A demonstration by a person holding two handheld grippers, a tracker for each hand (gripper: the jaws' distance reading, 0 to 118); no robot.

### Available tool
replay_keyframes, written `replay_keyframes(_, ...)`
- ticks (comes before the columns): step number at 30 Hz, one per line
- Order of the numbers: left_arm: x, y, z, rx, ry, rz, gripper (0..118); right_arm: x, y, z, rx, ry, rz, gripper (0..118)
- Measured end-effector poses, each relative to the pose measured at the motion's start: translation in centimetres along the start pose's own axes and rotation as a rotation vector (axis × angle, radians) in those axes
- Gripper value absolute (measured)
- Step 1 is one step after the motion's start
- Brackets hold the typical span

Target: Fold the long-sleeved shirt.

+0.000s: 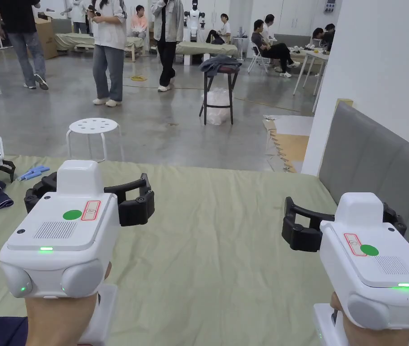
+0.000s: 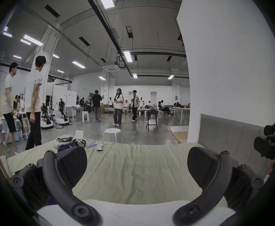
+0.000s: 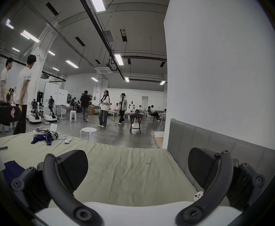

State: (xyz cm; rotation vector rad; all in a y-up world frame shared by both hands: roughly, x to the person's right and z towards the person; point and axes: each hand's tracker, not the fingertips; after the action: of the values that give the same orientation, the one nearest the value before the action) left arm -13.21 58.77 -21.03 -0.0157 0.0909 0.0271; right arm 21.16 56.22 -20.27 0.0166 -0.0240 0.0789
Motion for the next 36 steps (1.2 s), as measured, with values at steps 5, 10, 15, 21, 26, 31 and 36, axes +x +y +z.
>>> replay_keyframes(5, 0.1, -0.1, 0.2, 0.009, -0.012, -0.009, 111, -0.1, 0.2, 0.1, 0.007, -0.002, 0.008, 118)
replay_keyframes(10, 0.1, -0.1, 0.3, 0.002, -0.028, 0.004, 111, -0.4, -0.1, 0.1, 0.024, -0.006, 0.013, 118)
replay_keyframes(15, 0.1, 0.3, 0.6, 0.014, -0.023, -0.003, 111, -0.6, -0.4, 0.3, 0.029, -0.014, 0.037, 118)
replay_keyframes(21, 0.0, 0.2, 0.5, 0.016, -0.044, -0.020, 111, -0.4, -0.3, 0.5, 0.046, -0.028, 0.028, 118)
replay_keyframes(26, -0.2, 0.1, 0.4, 0.014, -0.066, 0.008, 111, -0.4, -0.3, 0.4, 0.043, -0.033, 0.031, 118)
replay_keyframes(31, -0.2, 0.3, 0.3, 0.017, -0.092, 0.032, 111, -0.5, -0.6, 0.6, 0.059, -0.042, 0.030, 118)
replay_keyframes(36, -0.8, 0.5, 0.3, 0.015, -0.125, 0.087, 111, -0.5, -0.8, 0.6, 0.051, -0.039, 0.033, 118)
